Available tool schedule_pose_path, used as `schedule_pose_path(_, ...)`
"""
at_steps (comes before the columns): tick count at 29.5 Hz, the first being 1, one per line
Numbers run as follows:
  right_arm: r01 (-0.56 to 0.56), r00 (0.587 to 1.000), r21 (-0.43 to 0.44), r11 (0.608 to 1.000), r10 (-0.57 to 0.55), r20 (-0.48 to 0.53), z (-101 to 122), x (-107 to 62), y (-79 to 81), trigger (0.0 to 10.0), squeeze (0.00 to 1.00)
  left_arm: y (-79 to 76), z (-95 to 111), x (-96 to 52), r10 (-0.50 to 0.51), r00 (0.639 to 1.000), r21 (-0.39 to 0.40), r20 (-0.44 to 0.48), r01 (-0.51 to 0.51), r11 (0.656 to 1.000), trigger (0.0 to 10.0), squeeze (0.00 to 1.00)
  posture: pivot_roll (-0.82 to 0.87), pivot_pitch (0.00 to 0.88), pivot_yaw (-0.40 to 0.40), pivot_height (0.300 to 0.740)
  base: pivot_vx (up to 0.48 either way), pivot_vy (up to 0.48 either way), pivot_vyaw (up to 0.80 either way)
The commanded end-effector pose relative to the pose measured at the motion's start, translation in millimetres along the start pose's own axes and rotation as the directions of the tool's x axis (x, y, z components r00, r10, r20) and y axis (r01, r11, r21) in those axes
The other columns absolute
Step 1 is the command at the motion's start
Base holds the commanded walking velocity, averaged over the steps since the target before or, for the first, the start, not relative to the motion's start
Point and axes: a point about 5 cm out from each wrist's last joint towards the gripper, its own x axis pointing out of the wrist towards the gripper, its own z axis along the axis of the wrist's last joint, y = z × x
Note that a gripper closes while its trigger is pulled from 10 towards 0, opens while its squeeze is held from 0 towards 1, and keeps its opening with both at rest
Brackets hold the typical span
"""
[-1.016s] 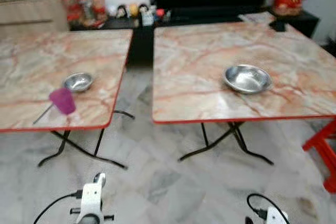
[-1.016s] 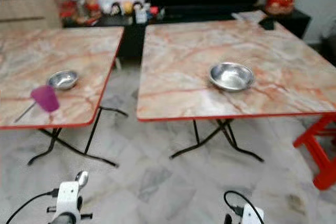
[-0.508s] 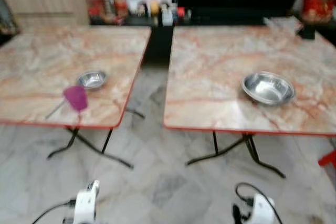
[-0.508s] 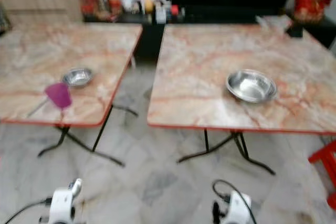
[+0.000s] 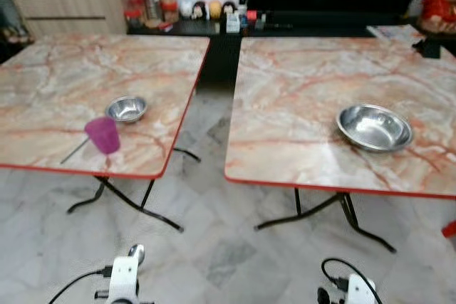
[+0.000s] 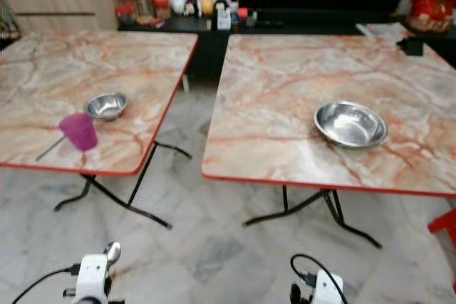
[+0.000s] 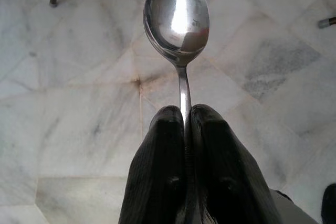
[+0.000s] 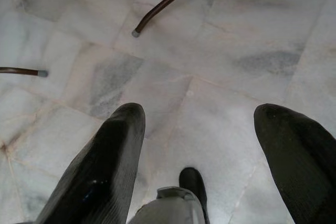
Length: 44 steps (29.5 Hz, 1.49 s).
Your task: Setting the table
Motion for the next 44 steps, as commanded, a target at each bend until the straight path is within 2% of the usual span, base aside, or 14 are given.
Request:
schedule_pose_path(1,0.004,1.0,0.004,1.0,-0.004,0.004,-1,-0.7,-1.1,10.0,0.0,2.7,-3,-1.0,0.003,1.0,0.018,-0.01,-0.002,1.0,10.0,0.0,-0.06,0.0,0.023,0.74,0.0,0.0,0.0)
schedule_pose_path(18,0.007,1.0,0.017,1.0,-0.007,0.017,1,-0.3,-0.6,10.0,0.0,8.7,-3,-1.5,0.03,1.0,0.013,-0.008,-0.029,0.999,10.0,0.0,-0.06,0.0,0.025,0.74,0.0,0.0,0.0)
schedule_pose_path(30,-0.007,0.999,0.02,1.0,0.007,0.037,8,2.4,5.4,10.0,0.0,12.0,-2,-1.4,0.046,0.999,0.003,-0.003,-0.046,0.999,10.0,0.0,-0.06,0.0,0.025,0.74,0.0,0.0,0.0)
schedule_pose_path(44,-0.003,0.999,0.021,1.0,0.002,0.05,11,3.1,4.2,10.0,0.0,10.9,-1,-1.1,0.05,0.999,-0.004,0.004,-0.05,0.999,10.0,0.0,-0.06,0.0,0.02,0.74,0.0,-0.402,0.0)
